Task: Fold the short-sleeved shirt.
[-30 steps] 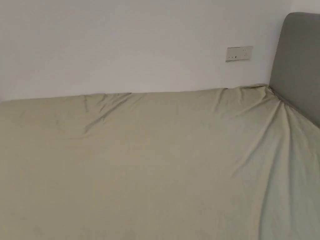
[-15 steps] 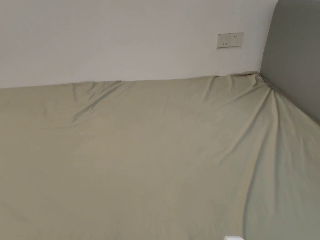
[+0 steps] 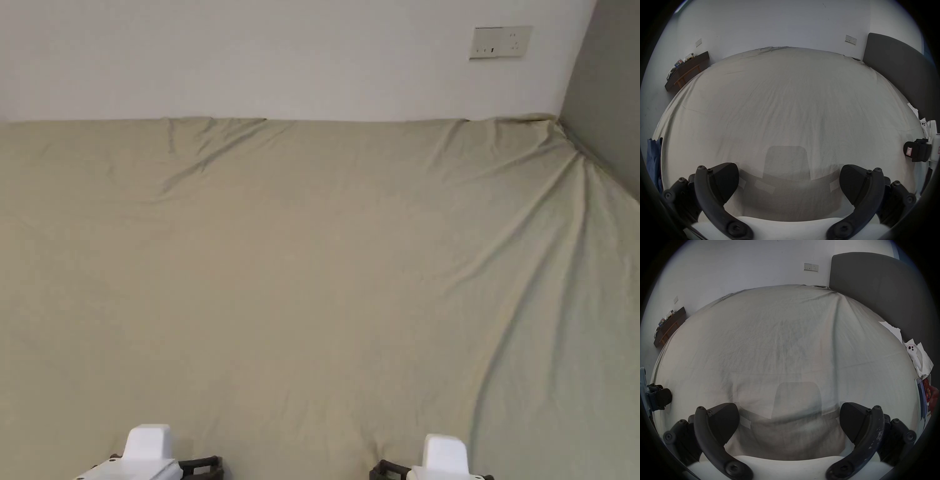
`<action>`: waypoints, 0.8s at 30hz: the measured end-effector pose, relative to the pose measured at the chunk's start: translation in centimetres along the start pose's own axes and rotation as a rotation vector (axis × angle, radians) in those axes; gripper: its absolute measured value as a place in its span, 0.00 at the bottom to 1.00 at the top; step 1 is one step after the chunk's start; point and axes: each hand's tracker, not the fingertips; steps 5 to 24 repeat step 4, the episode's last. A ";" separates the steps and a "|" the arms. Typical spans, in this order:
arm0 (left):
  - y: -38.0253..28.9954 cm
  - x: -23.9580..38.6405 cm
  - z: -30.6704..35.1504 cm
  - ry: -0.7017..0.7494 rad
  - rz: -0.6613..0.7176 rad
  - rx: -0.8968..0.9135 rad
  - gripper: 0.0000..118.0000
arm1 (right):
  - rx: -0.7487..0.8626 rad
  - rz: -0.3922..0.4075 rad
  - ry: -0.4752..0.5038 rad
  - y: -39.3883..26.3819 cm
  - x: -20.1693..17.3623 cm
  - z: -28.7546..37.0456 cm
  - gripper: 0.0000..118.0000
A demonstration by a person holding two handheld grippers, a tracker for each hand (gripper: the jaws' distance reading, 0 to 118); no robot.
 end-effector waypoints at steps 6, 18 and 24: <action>0.0 0.0 0.0 0.000 0.000 0.000 1.00 | 0.000 0.000 0.000 0.0 0.0 -0.1 1.00; 0.0 0.0 0.0 0.000 0.000 0.000 1.00 | 0.000 0.000 0.000 0.0 0.0 -0.1 1.00; 0.0 0.0 0.0 0.000 0.000 0.000 1.00 | 0.000 0.000 0.000 0.0 0.0 -0.1 1.00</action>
